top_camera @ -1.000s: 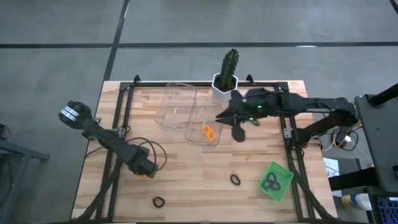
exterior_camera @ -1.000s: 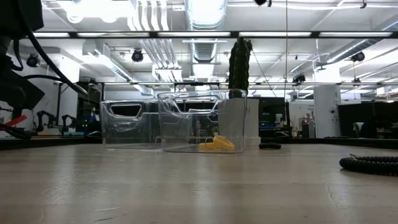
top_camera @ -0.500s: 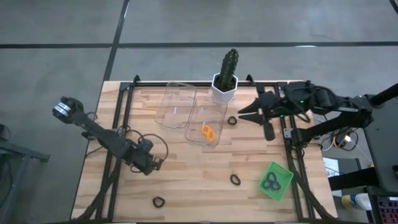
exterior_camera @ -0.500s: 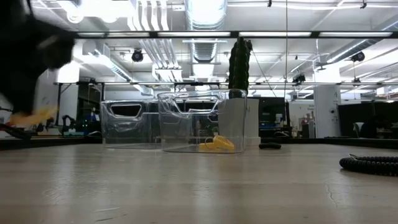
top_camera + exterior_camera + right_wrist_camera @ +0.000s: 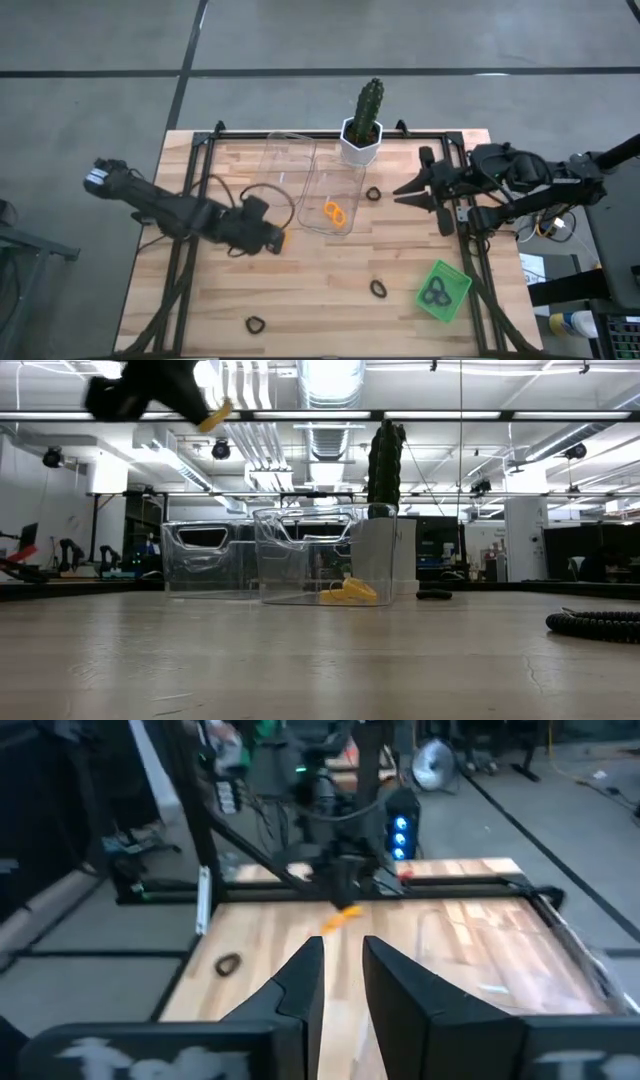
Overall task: Sort items
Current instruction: Put the yellow keychain into the right transparent bin
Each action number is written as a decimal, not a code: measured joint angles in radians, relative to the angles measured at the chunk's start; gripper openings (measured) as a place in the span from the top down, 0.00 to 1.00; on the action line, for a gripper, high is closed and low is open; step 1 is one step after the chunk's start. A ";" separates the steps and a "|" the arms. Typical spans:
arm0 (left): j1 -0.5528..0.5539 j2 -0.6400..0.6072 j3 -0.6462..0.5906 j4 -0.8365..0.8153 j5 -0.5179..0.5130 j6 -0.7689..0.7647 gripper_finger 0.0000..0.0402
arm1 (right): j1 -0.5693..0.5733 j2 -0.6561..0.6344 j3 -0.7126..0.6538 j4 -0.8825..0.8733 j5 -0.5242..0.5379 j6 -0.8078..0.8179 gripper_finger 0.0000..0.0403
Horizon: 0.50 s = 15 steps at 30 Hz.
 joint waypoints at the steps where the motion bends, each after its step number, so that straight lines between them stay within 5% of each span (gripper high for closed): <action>1: 0.023 0.012 0.025 0.001 0.000 0.042 1.00 | 0.003 -0.008 -0.033 0.044 -0.007 0.008 0.84; 15: 0.340 0.179 0.290 0.031 0.100 0.534 1.00 | 0.003 -0.050 -0.345 0.438 -0.037 0.106 0.81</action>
